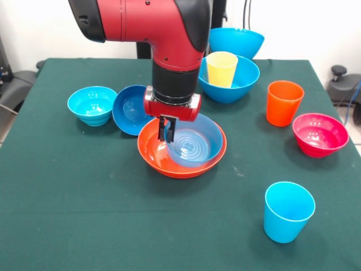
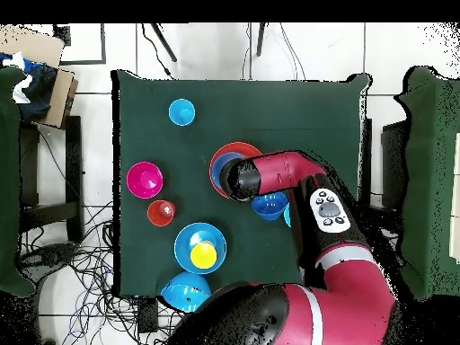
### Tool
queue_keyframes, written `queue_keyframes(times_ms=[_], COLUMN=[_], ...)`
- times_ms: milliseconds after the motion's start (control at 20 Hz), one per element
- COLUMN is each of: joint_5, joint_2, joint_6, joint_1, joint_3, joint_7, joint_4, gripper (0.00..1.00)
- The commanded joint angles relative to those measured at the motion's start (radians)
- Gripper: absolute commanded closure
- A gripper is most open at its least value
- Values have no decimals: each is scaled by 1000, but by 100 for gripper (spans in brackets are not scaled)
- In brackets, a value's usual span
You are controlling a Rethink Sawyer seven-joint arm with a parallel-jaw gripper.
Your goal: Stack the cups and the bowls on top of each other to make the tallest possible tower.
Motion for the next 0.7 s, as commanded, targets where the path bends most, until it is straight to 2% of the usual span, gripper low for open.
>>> queue_keyframes(times_ms=[50, 100, 700], joint_5=[-92, -92, -79], joint_2=[72, 72, 77], joint_6=[-82, -81, -77], joint_1=[29, 29, 25], joint_3=[45, 45, 47], joint_7=[-112, -112, -106], joint_4=[-26, -27, -20], gripper=[100, 0, 0])
